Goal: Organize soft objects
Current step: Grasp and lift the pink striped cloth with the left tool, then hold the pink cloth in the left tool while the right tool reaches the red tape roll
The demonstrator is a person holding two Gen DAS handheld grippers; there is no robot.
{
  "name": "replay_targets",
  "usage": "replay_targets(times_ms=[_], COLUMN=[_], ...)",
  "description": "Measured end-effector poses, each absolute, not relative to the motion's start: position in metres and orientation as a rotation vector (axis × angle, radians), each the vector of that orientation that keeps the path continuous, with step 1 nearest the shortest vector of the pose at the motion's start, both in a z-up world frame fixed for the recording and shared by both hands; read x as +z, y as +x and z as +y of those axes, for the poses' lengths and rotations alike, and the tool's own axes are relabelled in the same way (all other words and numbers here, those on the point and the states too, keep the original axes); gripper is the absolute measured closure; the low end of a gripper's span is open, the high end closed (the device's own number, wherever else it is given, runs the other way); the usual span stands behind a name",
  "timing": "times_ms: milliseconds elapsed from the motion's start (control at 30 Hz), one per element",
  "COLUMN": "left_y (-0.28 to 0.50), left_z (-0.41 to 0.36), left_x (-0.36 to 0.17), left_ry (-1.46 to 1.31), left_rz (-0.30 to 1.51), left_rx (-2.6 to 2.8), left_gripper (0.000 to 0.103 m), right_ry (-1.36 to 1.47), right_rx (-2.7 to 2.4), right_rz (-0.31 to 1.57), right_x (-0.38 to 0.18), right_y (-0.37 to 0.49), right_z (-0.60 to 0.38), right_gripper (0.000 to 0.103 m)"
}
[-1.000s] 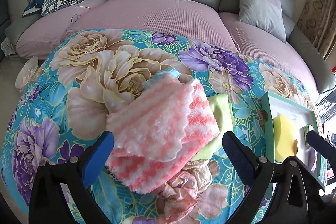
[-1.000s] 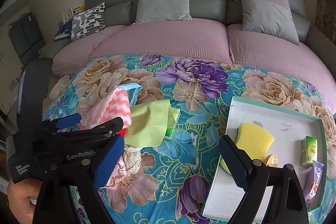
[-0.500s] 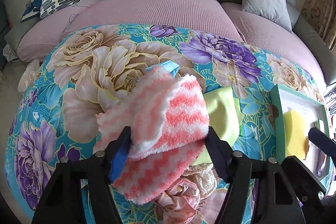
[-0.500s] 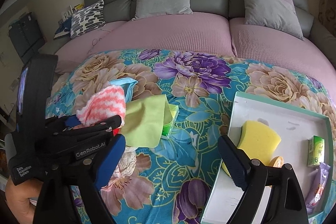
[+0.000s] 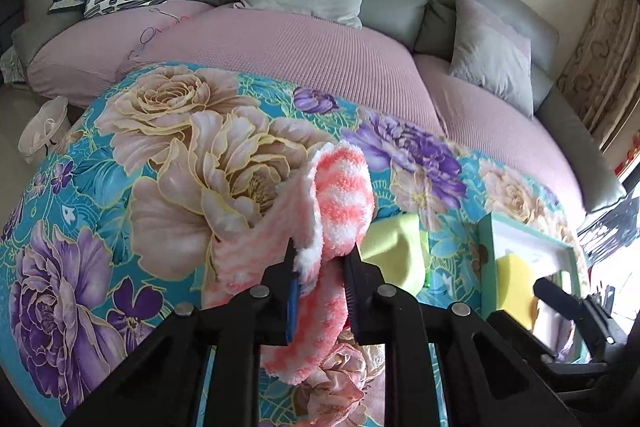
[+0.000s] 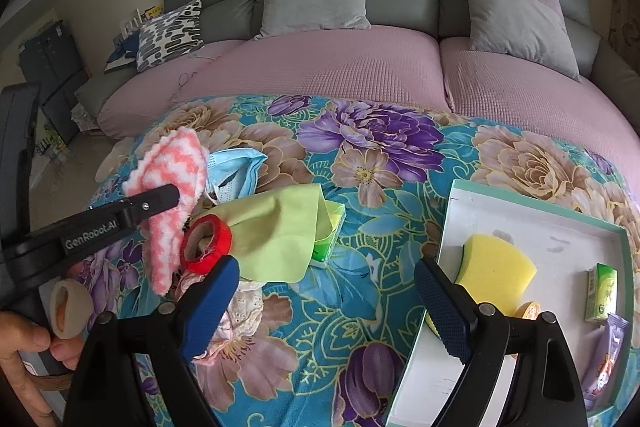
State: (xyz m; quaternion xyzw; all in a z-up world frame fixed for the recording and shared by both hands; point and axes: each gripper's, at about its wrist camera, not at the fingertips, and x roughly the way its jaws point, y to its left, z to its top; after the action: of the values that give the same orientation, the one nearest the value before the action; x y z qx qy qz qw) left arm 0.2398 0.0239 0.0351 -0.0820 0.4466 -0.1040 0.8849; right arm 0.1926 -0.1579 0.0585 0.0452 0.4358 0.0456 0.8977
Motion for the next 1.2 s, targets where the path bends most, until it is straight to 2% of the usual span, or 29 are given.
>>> replay_targets(times_ms=[467, 767, 867, 933, 967, 1200], left_y=[0.215, 0.211, 0.212, 0.214, 0.214, 0.22], left_z=[0.094, 0.133, 0.134, 0.135, 0.135, 0.133], left_x=[0.071, 0.057, 0.054, 0.052, 0.051, 0.041], left_ry=[-0.259, -0.306, -0.313, -0.317, -0.318, -0.324], left_rz=[0.801, 0.842, 0.847, 0.853, 0.857, 0.894], left_rx=[0.006, 0.135, 0.133, 0.127, 0.125, 0.129], left_gripper=[0.084, 0.084, 0.084, 0.084, 0.084, 0.084], right_ry=[0.021, -0.101, -0.144, -0.161, -0.159, -0.2], right_rx=[0.242, 0.3, 0.294, 0.286, 0.288, 0.299], right_rz=[0.908, 0.952, 0.957, 0.962, 0.964, 0.966], right_x=[0.046, 0.021, 0.013, 0.009, 0.007, -0.001], right_y=[0.2, 0.217, 0.22, 0.222, 0.224, 0.225], right_z=[-0.102, -0.05, -0.04, -0.037, -0.036, -0.028], right_gripper=[0.022, 0.03, 0.035, 0.044, 0.045, 0.047])
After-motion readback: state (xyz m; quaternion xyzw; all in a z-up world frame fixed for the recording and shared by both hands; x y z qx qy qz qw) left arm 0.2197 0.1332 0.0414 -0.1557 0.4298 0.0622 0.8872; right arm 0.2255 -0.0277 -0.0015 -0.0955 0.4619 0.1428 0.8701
